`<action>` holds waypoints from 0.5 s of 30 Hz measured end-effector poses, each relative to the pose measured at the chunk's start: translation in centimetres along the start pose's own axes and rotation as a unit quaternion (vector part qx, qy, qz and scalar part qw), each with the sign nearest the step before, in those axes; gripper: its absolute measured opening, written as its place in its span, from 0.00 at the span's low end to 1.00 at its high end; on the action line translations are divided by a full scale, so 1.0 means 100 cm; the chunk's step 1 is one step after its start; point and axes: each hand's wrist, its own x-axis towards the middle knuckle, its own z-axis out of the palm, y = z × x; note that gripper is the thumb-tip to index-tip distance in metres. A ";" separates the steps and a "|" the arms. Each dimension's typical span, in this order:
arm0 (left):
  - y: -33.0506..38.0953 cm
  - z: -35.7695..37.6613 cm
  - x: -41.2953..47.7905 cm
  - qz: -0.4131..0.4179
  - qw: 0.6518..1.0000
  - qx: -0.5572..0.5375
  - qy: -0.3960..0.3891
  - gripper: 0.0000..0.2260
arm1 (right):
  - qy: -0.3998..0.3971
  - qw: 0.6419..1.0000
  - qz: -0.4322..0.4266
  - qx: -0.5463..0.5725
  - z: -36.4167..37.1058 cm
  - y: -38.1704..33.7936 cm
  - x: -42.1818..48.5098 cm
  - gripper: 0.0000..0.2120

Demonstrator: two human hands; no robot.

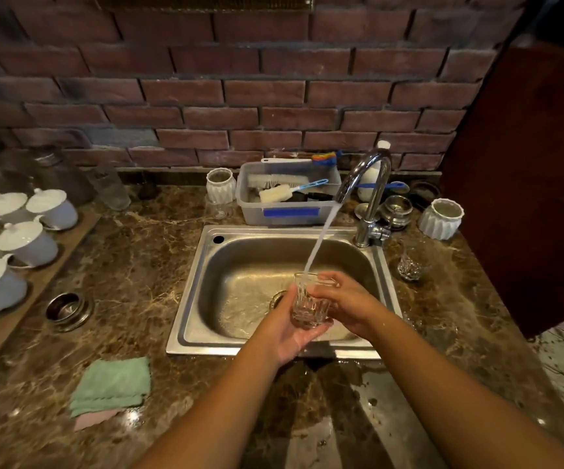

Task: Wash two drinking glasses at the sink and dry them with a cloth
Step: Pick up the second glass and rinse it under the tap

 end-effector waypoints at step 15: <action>0.000 0.014 0.021 -0.017 0.946 0.324 0.007 0.19 | -0.156 0.829 0.003 -0.538 -0.049 -0.074 -0.015 0.30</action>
